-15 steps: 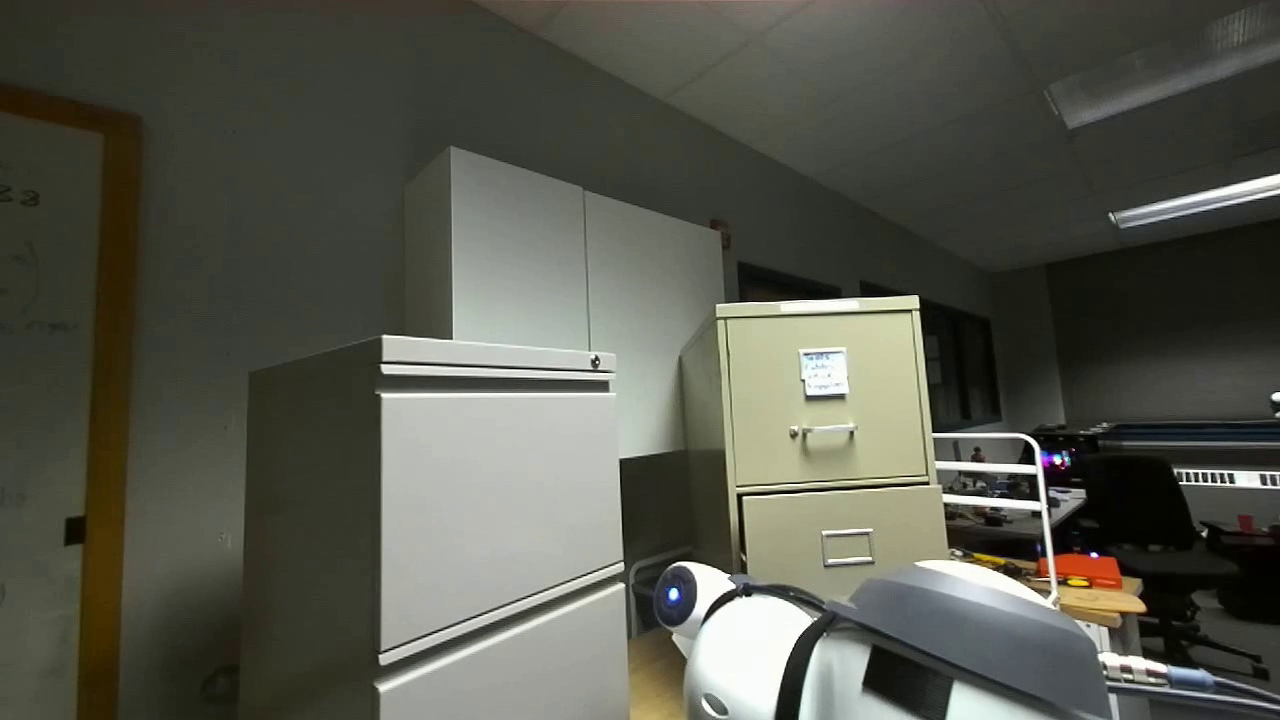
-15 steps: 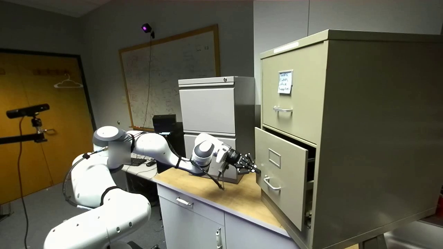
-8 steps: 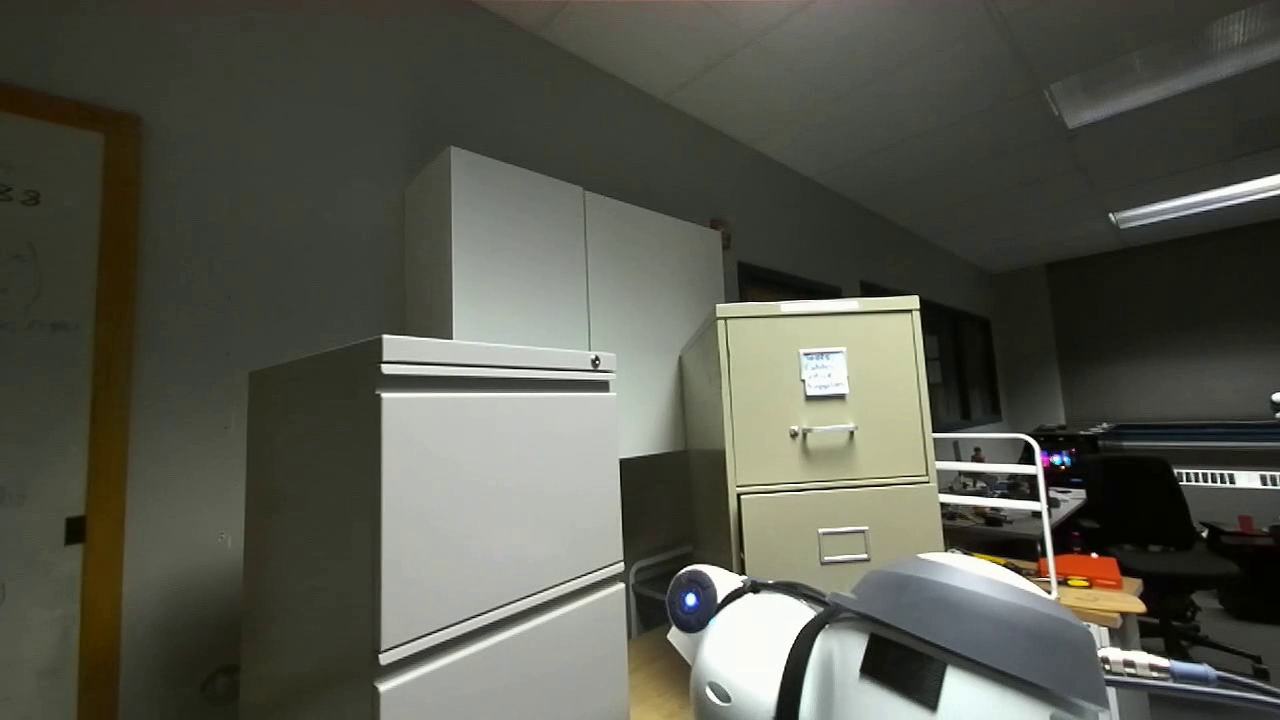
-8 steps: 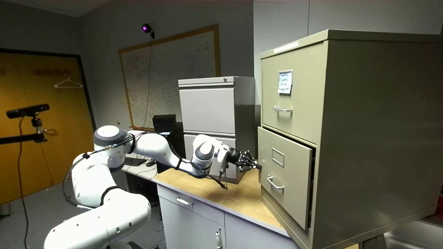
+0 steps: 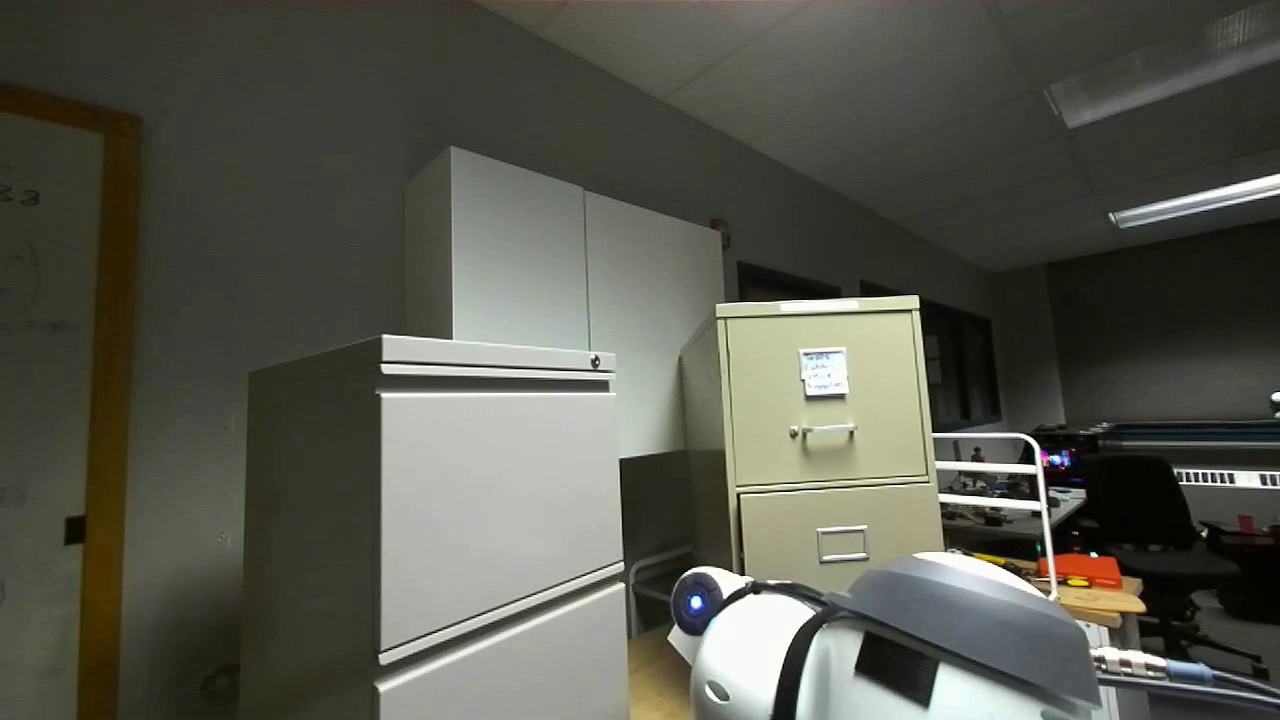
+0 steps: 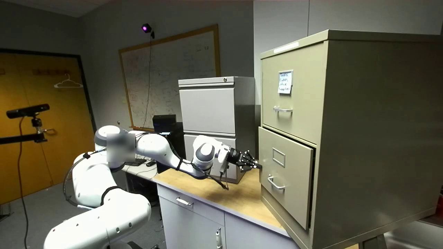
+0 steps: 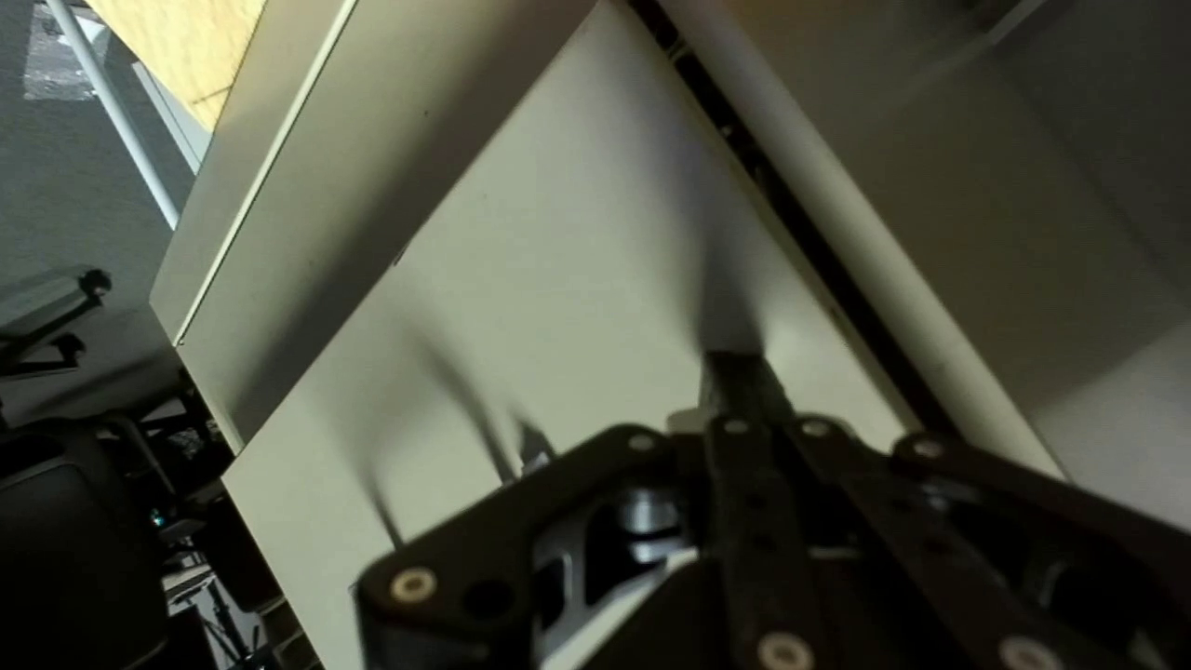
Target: Close the bottom drawer of the beige file cabinet
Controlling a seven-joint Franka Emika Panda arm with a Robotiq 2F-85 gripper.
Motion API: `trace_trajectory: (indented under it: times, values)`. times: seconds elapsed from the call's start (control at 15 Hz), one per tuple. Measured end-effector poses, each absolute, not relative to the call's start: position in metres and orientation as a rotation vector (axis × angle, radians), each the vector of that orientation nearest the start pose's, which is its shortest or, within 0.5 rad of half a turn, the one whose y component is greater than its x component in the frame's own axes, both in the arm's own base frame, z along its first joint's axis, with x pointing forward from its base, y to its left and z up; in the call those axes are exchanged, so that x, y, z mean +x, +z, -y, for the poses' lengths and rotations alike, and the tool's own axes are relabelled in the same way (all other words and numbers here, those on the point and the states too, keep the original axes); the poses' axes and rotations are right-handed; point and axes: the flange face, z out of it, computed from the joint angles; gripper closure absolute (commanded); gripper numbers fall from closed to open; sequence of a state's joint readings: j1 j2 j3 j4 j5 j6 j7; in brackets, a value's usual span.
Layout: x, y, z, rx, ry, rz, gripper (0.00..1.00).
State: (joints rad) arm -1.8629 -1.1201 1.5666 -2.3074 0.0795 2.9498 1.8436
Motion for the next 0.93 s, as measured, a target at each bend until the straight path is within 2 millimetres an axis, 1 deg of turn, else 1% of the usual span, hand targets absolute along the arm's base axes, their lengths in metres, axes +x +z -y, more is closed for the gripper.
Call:
trace_trajectory:
  times: [0.27, 0.73, 0.93]
  values:
    - [0.557, 0.377, 0.087, -1.809, -1.898, -2.236, 1.00]
    - [0.575, 0.373, 0.078, -1.841, -1.869, -2.264, 1.00]
    - [0.584, 0.370, 0.071, -1.915, -1.836, -2.222, 1.00]
